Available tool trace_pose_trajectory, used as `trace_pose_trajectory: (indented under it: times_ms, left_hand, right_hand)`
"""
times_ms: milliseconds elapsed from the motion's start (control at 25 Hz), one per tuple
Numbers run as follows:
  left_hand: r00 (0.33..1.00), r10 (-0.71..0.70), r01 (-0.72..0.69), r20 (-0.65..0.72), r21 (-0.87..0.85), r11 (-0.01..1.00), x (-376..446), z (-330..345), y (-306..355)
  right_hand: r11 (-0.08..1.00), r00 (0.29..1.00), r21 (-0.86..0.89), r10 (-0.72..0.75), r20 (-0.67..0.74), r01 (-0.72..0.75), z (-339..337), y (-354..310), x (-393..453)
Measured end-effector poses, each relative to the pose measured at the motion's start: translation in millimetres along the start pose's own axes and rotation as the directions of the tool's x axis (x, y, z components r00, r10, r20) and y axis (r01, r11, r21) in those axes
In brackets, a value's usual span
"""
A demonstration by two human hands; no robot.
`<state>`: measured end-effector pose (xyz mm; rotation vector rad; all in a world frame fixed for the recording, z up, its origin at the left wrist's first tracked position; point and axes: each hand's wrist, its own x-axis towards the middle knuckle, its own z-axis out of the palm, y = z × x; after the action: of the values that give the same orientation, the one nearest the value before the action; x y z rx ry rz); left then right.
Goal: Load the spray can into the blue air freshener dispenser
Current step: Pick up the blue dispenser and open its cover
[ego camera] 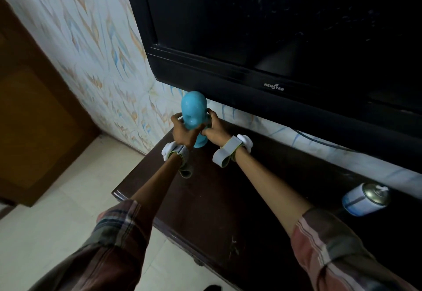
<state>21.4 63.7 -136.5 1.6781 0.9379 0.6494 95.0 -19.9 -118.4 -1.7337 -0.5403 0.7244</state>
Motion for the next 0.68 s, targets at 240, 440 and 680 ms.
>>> trace_pose_trajectory:
  times_ms: [240,440,680]
  left_hand:
    - [1.0,-0.016,0.016,-0.007,0.064,0.998,-12,-1,12]
    - [0.989,-0.093,0.101,0.117,-0.07,0.992,-50,1,6]
    - [0.935,-0.159,0.245,0.317,-0.251,0.936,-103,22,2]
  right_hand:
    - [0.995,0.998,0.085,-0.04,-0.041,0.044,-7,9,-6]
    - [0.978,0.991,0.169,-0.112,-0.077,0.124,-34,29,-39]
    - [0.86,0.999,0.509,-0.021,-0.024,0.031,-73,67,-95]
